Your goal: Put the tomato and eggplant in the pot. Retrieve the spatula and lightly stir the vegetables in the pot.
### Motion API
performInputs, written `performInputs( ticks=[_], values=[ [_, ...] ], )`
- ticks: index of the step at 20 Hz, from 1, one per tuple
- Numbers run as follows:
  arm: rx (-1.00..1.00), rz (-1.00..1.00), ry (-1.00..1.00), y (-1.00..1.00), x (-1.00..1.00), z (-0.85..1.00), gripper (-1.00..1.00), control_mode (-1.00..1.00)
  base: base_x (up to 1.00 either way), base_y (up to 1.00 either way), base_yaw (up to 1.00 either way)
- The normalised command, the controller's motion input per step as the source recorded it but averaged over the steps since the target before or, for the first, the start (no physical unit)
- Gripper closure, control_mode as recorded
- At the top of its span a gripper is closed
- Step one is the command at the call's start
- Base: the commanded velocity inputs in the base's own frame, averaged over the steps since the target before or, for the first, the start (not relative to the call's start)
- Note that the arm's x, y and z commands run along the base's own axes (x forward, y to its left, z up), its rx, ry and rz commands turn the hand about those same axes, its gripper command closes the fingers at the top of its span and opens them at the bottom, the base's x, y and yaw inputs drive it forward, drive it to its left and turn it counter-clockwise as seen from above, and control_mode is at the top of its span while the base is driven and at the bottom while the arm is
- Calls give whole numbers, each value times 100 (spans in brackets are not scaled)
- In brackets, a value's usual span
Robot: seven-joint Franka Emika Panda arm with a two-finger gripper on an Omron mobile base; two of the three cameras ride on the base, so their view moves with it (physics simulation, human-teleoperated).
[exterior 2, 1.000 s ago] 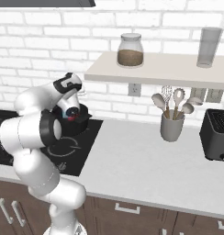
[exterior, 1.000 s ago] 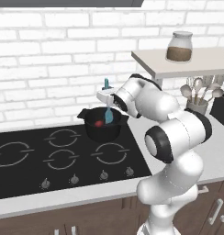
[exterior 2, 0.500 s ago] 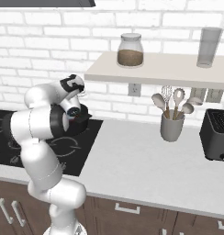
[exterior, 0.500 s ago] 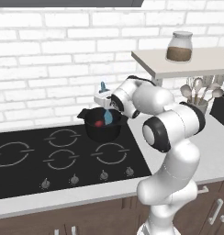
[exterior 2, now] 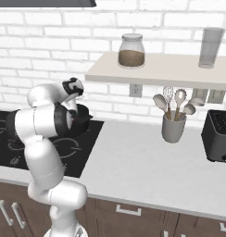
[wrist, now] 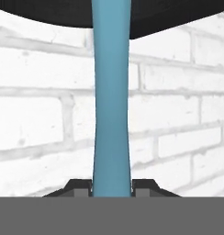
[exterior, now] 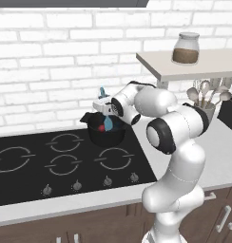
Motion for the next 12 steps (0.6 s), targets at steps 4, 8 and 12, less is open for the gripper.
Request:
performInputs(
  ticks=[4,8,12],
  values=[
    [0,0,-5,10,28,-36,100,-100,0,0,0],
    [2,0,-5,11,34,-42,100,-100,0,0,0],
    [3,0,-11,6,37,-26,100,-100,0,0,0]
  ],
)
